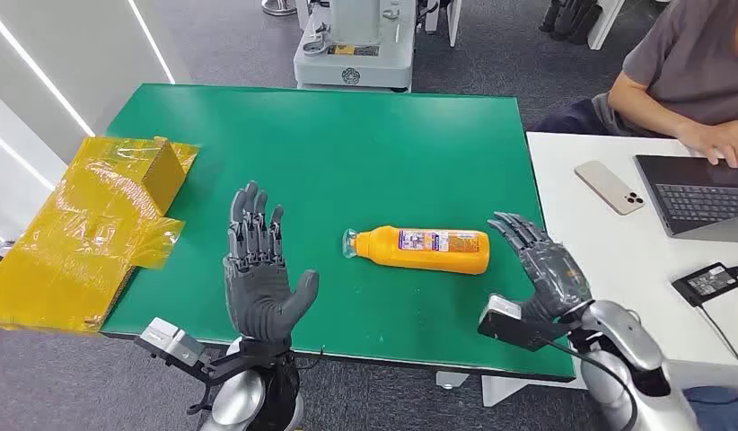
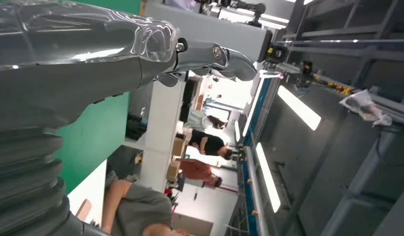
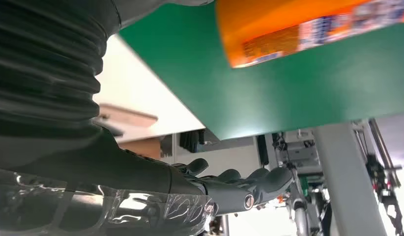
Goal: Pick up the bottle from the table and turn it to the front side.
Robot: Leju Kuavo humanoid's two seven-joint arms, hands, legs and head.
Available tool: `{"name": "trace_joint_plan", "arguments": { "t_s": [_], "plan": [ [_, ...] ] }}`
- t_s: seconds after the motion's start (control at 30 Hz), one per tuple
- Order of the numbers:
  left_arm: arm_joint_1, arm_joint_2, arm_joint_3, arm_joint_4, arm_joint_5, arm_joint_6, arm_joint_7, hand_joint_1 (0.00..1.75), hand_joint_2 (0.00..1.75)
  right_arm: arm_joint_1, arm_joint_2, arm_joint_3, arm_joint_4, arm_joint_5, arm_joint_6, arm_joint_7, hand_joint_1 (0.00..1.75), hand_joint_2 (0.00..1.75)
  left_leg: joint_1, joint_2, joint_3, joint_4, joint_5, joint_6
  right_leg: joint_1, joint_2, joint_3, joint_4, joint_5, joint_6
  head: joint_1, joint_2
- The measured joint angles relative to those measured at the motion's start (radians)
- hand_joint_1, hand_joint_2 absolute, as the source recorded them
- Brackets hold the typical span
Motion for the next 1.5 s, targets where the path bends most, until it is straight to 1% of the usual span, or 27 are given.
{"name": "trace_joint_plan", "arguments": {
  "t_s": [0.07,0.17,0.3,0.4,0.5,0.6,0.7,0.83,0.93,1.0,1.17,1.33,1.5],
  "plan": [
    [-0.003,0.0,0.0,0.002,0.0,0.0,0.0,0.0,1.75,-0.049,-0.016,0.016,0.027,-0.005,0.025,-0.006,0.0,1.75,0.0,0.001,0.0,0.0,0.0,0.0,0.0,0.001,0.0,0.0,0.0,0.0,0.0,0.0],
    [-0.007,0.0,0.0,0.006,0.0,-0.001,0.0,0.0,1.75,-0.191,-0.048,0.072,0.107,-0.034,0.103,-0.016,0.0,1.75,0.0,0.001,0.001,0.0,0.001,0.002,0.0,0.001,0.0,0.0,0.001,0.0,0.0,0.0],
    [-0.009,0.0,-0.001,0.01,0.005,0.003,0.002,0.0,1.75,-0.393,-0.049,0.174,0.233,-0.103,0.182,-0.015,0.0,1.75,0.0,0.001,0.001,0.0,0.002,0.002,0.0,0.001,0.0,0.001,0.001,0.0,0.0,0.0],
    [-0.009,0.0,-0.001,0.011,0.008,0.008,0.002,0.0,1.75,-0.531,-0.016,0.256,0.345,-0.149,0.224,0.004,0.0,1.75,0.0,0.001,0.001,0.0,0.002,0.001,0.0,0.001,0.0,0.001,0.001,0.0,0.0,0.0],
    [-0.007,0.0,-0.003,0.012,0.013,0.014,0.002,0.0,1.75,-0.644,0.045,0.337,0.479,-0.176,0.242,0.014,0.0,1.75,0.001,0.0,0.001,0.0,0.002,0.001,0.001,0.001,0.0,0.002,0.001,0.0,0.0,0.0],
    [-0.006,0.0,-0.005,0.012,0.015,0.017,0.002,0.0,1.75,-0.716,0.114,0.4,0.601,-0.206,0.243,0.019,0.0,1.75,0.001,-0.001,0.001,0.0,0.003,0.0,0.001,0.0,0.0,0.002,0.001,0.0,0.0,0.0],
    [-0.01,0.0,-0.006,0.014,0.015,0.017,0.006,0.0,1.75,-0.742,0.182,0.428,0.703,-0.243,0.238,0.013,0.0,1.75,0.001,-0.001,0.001,0.0,0.003,0.0,0.001,0.0,0.0,0.001,0.001,0.0,0.0,0.0],
    [-0.031,-0.002,-0.009,0.029,0.017,0.017,0.012,0.0,1.75,-0.742,0.255,0.45,0.809,-0.268,0.222,0.006,0.0,1.75,0.001,-0.001,0.001,0.0,0.003,0.0,0.001,0.0,0.0,0.001,0.001,0.0,0.0,0.0],
    [-0.053,-0.004,-0.015,0.044,0.021,0.025,0.016,0.0,1.75,-0.729,0.296,0.456,0.874,-0.297,0.229,0.01,0.0,1.75,0.001,-0.001,0.001,0.0,0.003,0.0,0.001,0.0,0.0,0.001,0.001,0.0,0.0,0.0],
    [-0.065,-0.004,-0.022,0.051,0.023,0.036,0.016,0.0,1.75,-0.714,0.314,0.458,0.91,-0.306,0.237,0.016,0.0,1.75,0.0,-0.001,0.001,0.001,0.003,0.0,0.001,-0.001,0.0,0.001,0.001,0.0,0.0,0.0],
    [-0.076,-0.003,-0.029,0.062,0.03,0.059,0.019,0.0,1.75,-0.687,0.331,0.468,0.973,-0.31,0.246,0.034,0.0,1.75,0.0,-0.001,0.001,0.001,0.003,0.0,0.001,-0.001,0.0,0.001,0.001,0.0,0.0,0.0],
    [-0.079,-0.003,-0.029,0.076,0.036,0.062,0.02,0.0,1.75,-0.678,0.332,0.469,1.014,-0.327,0.236,0.053,0.0,1.75,0.0,-0.001,0.001,0.001,0.003,0.0,0.001,-0.001,0.0,0.001,0.001,0.0,0.0,0.0],
    [-0.079,-0.003,-0.029,0.089,0.036,0.065,0.02,0.0,1.75,-0.67,0.325,0.469,1.044,-0.316,0.219,0.081,0.0,1.75,0.0,-0.001,0.001,0.001,0.003,0.0,0.001,0.0,0.0,0.001,0.001,0.0,0.0,0.0]
  ]
}}
